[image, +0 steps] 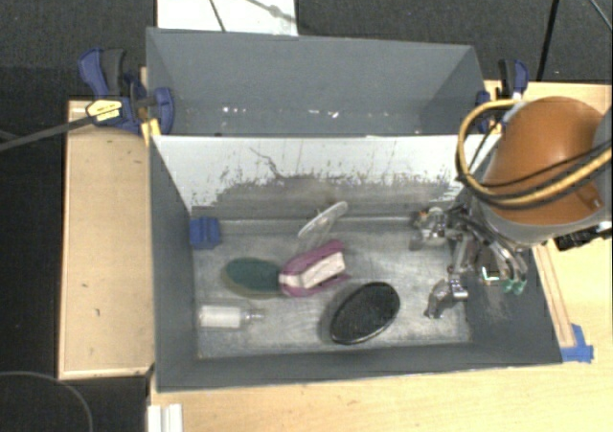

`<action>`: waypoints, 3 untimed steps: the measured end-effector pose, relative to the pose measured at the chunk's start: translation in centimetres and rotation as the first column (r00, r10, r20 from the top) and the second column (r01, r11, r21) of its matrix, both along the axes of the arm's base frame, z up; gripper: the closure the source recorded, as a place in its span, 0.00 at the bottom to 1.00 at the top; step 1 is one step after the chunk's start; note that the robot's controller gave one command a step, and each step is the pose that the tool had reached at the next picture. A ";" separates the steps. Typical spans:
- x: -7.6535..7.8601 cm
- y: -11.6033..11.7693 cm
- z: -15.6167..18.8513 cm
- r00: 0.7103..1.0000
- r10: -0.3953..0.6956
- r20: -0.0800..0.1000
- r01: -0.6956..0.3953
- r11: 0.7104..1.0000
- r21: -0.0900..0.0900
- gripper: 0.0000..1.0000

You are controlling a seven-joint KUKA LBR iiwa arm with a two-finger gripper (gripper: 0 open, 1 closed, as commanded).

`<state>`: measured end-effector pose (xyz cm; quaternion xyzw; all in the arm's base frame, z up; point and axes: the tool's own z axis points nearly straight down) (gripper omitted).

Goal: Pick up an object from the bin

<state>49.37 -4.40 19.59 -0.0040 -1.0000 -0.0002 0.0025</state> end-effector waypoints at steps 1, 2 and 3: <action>2.2 6.3 -11.2 1.000 0.010 0.004 -0.010 1.000 0.000 0.00; 2.3 6.2 -11.0 1.000 0.012 0.006 -0.012 1.000 -0.001 1.00; 2.5 4.5 1.6 1.000 -0.013 0.015 0.013 1.000 0.000 1.00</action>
Offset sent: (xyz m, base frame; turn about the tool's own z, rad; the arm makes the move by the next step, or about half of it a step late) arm 0.0223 0.0627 -0.1120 -0.0065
